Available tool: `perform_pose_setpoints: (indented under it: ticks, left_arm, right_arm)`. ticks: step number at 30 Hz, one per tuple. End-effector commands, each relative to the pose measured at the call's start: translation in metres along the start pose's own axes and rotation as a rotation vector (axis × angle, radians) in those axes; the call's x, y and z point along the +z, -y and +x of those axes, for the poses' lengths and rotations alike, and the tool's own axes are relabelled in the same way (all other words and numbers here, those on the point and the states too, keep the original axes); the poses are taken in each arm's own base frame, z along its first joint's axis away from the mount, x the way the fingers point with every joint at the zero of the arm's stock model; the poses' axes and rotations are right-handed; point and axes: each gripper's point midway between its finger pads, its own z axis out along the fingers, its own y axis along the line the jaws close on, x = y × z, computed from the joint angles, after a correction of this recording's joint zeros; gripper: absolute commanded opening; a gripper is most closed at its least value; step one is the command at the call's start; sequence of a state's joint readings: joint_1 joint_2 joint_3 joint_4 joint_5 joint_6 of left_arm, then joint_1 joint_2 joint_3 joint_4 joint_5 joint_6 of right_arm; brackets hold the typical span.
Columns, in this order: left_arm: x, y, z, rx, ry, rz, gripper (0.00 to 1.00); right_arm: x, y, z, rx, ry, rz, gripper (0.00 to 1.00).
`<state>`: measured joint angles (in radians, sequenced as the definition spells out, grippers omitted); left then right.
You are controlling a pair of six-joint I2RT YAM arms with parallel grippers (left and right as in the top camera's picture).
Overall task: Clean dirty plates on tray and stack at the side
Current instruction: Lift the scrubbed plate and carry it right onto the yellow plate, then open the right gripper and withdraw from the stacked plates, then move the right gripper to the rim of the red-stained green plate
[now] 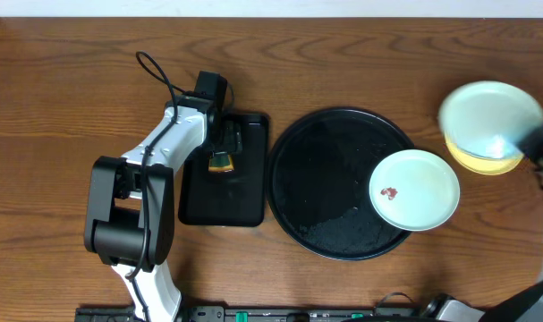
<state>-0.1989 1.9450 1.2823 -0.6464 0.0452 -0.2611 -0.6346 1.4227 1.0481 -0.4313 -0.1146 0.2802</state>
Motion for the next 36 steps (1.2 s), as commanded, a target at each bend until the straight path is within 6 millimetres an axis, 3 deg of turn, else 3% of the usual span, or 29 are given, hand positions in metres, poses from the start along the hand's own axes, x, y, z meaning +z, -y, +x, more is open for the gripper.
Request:
perform_pose_setpoints:
  ticks: [1,4,9,14,15,17,19,21,27,30,32,36]
  left_arm:
    - [0.001,-0.004,0.002,0.004,-0.003,-0.014,0.84]
    - [0.001,-0.004,0.002,0.004,-0.003,-0.014,0.84]
    - [0.001,-0.004,0.002,0.004,-0.003,-0.014,0.84]
    - [0.001,-0.004,0.002,0.004,-0.003,-0.014,0.84]
    - [0.001,-0.004,0.002,0.004,-0.003,-0.014,0.84]
    - [0.001,-0.004,0.002,0.004,-0.003,-0.014,0.84]
    - [0.001,-0.004,0.002,0.004,-0.003,-0.014,0.84]
    - [0.001,-0.004,0.002,0.004,-0.003,-0.014,0.84]
    - [0.001,-0.004,0.002,0.004,-0.003,-0.014,0.84]
    - [0.001,-0.004,0.002,0.004,-0.003,-0.014,0.84]
    - [0.001,-0.004,0.002,0.004,-0.003,-0.014,0.84]
    - [0.001,-0.004,0.002,0.004,-0.003,-0.014,0.84]
  right_arm:
    - [0.016,0.034,-0.003,0.081,-0.012,0.062,0.01]
    - [0.036,0.048,0.001,0.107,-0.033,0.070,0.01]
    - [0.074,0.044,0.019,0.112,-0.101,0.000,0.01]
    - [0.097,0.034,0.035,0.120,-0.157,-0.086,0.01]
    - [0.098,0.032,0.037,0.116,-0.167,-0.107,0.09]
    - [0.098,0.025,0.039,0.098,-0.175,-0.147,0.34]
    - [0.093,0.013,0.034,0.076,-0.173,-0.212,0.48]
    - [0.084,0.001,0.027,0.056,-0.174,-0.273,0.54]
    - [0.025,-0.019,0.014,0.027,-0.251,-0.176,0.51]
    - [-0.009,-0.031,0.032,-0.012,-0.338,-0.106,0.45]
    - [-0.027,-0.033,0.055,-0.058,-0.404,-0.041,0.41]
    - [-0.040,-0.024,0.097,-0.110,-0.509,0.104,0.33]
